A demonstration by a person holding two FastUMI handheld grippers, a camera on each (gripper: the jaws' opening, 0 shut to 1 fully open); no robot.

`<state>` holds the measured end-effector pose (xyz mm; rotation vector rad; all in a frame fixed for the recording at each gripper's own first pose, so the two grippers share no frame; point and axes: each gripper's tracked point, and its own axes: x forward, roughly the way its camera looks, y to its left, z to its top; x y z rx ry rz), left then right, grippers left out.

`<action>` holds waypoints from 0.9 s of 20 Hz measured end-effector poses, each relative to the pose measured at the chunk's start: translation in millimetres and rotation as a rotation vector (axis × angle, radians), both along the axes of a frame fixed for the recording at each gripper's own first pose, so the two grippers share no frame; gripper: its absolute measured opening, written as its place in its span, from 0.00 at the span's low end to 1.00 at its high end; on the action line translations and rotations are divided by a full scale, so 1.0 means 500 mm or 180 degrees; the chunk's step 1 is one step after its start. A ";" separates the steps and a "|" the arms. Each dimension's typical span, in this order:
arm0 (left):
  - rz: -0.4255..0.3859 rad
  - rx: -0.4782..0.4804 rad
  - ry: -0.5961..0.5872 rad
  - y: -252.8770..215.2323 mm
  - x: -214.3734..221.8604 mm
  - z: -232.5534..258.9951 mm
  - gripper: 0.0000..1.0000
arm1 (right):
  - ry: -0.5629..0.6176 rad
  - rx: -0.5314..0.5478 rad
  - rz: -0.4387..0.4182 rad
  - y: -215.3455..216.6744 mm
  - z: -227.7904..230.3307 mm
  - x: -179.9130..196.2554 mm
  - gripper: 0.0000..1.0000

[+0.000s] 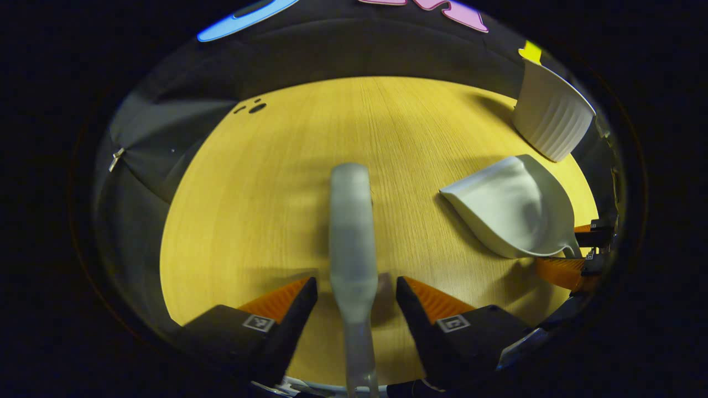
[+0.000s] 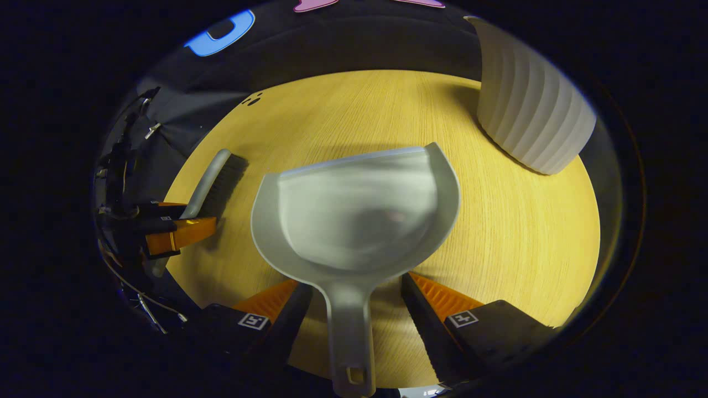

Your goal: Pick up the small broom and dustpan from the desktop, sweep the trash into the dustpan with the broom, and then empty the trash into the garbage bin.

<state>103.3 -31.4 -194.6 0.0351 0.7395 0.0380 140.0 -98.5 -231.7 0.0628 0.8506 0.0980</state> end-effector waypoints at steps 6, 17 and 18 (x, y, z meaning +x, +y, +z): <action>0.0064 -0.0127 -0.0479 0.002 -0.071 0.146 0.97 | -0.0454 -0.0050 -0.0152 -0.009 0.103 -0.034 0.99; 0.0113 0.0022 -0.1966 -0.016 -0.294 0.444 0.97 | -0.1640 -0.0038 -0.0324 0.020 0.451 -0.134 0.99; 0.0146 -0.0002 -0.2036 -0.010 -0.314 0.454 0.97 | -0.1770 -0.0003 -0.0360 0.022 0.487 -0.153 0.99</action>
